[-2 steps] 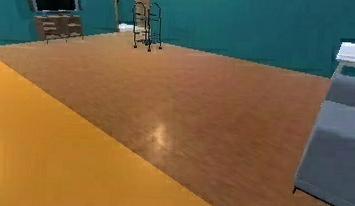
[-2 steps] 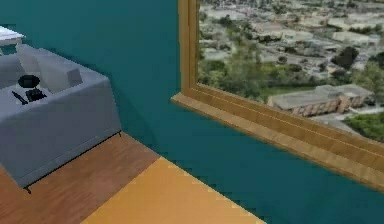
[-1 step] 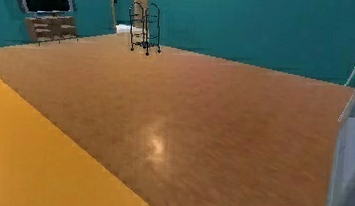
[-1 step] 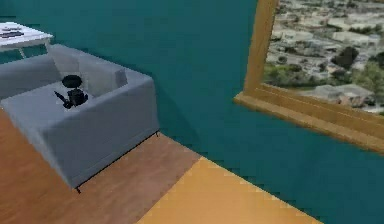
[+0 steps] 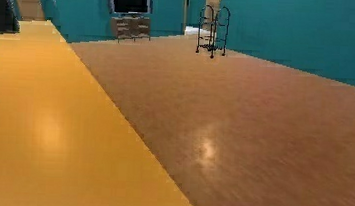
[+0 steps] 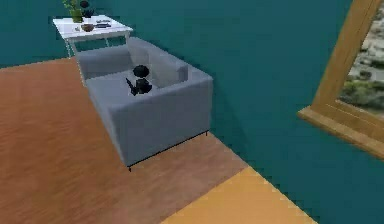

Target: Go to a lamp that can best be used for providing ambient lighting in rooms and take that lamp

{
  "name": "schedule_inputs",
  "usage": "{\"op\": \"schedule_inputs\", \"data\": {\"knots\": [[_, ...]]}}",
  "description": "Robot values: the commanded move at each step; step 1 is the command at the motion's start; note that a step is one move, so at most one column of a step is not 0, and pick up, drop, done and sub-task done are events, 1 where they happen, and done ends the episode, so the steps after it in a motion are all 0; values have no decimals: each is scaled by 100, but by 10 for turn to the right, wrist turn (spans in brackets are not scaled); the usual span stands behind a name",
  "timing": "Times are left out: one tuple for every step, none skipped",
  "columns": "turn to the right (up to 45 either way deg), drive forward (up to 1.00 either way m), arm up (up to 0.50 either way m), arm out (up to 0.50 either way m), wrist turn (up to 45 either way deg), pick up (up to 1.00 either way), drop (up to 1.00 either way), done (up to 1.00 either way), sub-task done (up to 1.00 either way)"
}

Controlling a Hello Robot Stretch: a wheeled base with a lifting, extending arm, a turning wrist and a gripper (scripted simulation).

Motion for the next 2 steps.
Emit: {"op": "schedule_inputs", "data": {"knots": [[0, 100, 0, 0, 0, 0, 0, 0, 0], [0, 100, 0, 0, 0, 0, 0, 0, 0]]}}
